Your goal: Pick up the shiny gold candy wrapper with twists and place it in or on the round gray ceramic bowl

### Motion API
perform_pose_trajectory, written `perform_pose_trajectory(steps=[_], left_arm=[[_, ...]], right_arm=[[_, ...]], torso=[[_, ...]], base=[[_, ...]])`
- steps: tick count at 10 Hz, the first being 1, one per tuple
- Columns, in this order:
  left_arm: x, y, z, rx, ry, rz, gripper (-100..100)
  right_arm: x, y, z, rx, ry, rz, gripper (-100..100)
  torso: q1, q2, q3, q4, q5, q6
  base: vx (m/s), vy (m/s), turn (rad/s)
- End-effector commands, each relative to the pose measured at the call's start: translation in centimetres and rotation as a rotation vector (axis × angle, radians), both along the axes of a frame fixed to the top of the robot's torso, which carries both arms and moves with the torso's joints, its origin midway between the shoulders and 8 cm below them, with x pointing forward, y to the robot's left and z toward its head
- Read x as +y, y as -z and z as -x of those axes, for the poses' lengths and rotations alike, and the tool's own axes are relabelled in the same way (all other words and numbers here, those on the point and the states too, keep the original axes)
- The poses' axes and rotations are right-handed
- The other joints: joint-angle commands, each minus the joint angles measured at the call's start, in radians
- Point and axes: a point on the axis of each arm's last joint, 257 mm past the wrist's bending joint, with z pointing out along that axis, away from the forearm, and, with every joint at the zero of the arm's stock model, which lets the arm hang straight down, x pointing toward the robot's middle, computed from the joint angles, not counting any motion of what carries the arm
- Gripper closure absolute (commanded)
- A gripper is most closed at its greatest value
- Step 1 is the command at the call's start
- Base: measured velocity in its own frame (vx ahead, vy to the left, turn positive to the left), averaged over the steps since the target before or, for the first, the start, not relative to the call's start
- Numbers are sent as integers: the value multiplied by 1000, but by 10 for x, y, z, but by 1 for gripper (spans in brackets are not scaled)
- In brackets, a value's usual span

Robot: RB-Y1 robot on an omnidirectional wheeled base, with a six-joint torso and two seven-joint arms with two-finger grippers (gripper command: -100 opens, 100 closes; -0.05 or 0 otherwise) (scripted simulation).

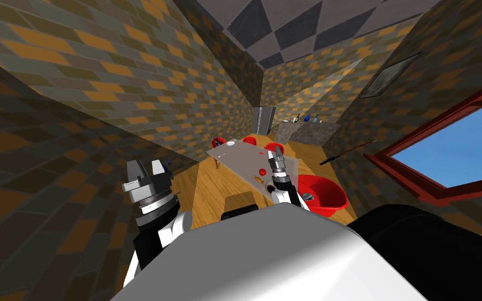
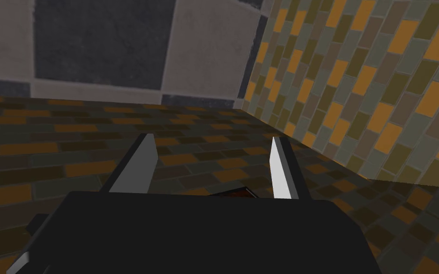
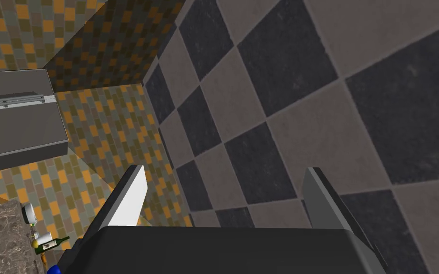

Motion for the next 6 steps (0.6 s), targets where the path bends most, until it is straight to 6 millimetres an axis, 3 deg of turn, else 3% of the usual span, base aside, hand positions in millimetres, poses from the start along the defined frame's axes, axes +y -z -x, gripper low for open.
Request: perform_pose_trajectory(steps=[1,6], left_arm=[[0,0,0,0,0,0,0],[0,0,0,0,0,0,0]], right_arm=[[12,8,-12,27,-42,29,-100],[45,41,-41,124,-142,139,-100]], torso=[[0,0,0,0,0,0],[0,2,1,0,0,0]], base=[[69,41,184],[58,22,170]])
